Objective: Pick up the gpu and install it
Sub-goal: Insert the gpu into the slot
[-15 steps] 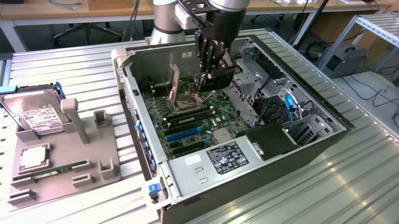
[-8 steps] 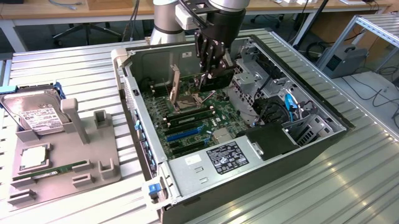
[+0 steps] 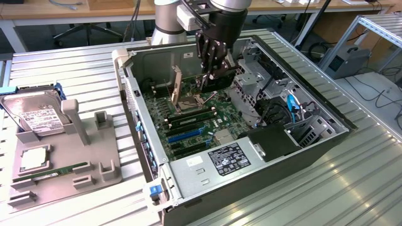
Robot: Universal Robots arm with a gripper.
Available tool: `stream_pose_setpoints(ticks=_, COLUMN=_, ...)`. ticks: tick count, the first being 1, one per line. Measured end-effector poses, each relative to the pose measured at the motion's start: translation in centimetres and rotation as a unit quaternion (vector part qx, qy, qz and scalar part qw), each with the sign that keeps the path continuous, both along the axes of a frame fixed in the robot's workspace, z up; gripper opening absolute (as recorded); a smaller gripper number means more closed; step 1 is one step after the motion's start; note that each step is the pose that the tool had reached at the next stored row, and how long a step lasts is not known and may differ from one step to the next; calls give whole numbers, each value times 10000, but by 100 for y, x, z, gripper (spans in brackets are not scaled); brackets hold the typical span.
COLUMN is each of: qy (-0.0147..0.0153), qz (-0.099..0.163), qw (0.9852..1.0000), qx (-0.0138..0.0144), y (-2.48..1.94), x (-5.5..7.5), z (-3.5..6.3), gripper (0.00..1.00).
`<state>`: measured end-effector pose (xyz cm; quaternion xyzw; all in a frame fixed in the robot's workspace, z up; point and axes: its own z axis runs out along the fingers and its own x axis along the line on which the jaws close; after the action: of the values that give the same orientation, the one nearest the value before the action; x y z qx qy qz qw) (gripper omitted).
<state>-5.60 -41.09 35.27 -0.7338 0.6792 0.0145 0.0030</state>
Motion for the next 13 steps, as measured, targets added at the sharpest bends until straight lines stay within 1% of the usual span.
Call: stream_pose_setpoints(ticks=13, qy=0, qz=243, qw=9997, qx=0, y=0, x=0, z=-3, gripper=27)
